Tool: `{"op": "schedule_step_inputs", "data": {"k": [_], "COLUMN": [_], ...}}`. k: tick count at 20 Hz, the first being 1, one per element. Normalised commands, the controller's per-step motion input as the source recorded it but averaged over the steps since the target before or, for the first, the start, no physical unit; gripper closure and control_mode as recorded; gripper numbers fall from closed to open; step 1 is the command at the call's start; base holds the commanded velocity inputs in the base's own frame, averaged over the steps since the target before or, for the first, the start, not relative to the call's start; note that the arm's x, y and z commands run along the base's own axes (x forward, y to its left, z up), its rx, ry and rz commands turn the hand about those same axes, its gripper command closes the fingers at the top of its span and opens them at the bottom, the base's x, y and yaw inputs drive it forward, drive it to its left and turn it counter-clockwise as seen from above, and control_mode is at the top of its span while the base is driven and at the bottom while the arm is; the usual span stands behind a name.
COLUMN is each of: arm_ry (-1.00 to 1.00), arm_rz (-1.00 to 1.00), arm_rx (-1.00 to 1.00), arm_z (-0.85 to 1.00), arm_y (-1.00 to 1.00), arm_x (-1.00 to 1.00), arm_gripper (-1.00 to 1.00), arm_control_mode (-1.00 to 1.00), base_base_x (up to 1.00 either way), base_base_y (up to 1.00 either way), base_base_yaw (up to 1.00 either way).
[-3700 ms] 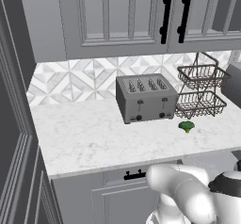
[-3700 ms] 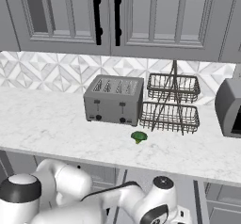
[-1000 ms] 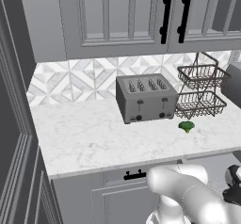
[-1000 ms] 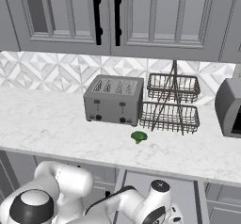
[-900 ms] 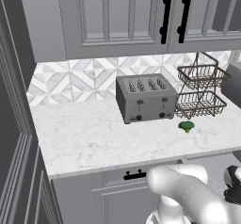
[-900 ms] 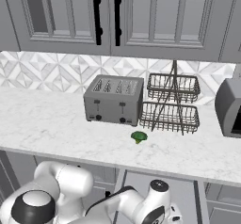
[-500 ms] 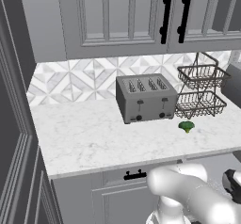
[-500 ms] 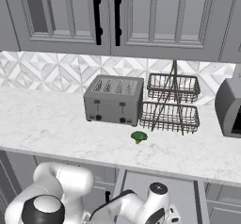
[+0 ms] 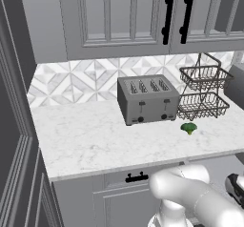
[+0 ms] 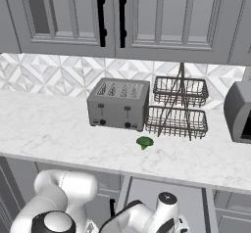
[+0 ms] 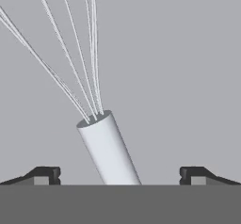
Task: Pick the whisk from the drawer and place it on the counter.
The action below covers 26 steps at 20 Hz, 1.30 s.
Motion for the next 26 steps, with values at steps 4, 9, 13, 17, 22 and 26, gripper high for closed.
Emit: {"op": "schedule_step_inputs", "data": {"k": [4,9,13,17,22,26], "arm_ry": [0.00,0.00,0.00,-0.01,0.00,0.00], "arm_rz": [0.00,0.00,0.00,-0.07,-0.02,0.00], "arm_rx": [0.00,0.00,0.00,0.00,0.00,0.00], "arm_z": [-0.13,0.00,0.00,0.48,0.97,1.00], "arm_y": [0.00,0.00,0.00,-0.13,-0.43,-0.19], "arm_x": [0.00,0.00,0.00,-0.03,-0.39,-0.47], "arm_gripper": [1.00,1.00,1.00,1.00,1.00,1.00], "arm_control_mode": [-1.00,-1.00,-1.00,-1.00,-1.00,-1.00], "base_base_x": [0.00,0.00,0.00,0.00,0.00,0.00], "base_base_y": [0.00,0.00,0.00,0.00,0.00,0.00], "base_base_yaw": [0.00,0.00,0.00,0.00,0.00,0.00]}}
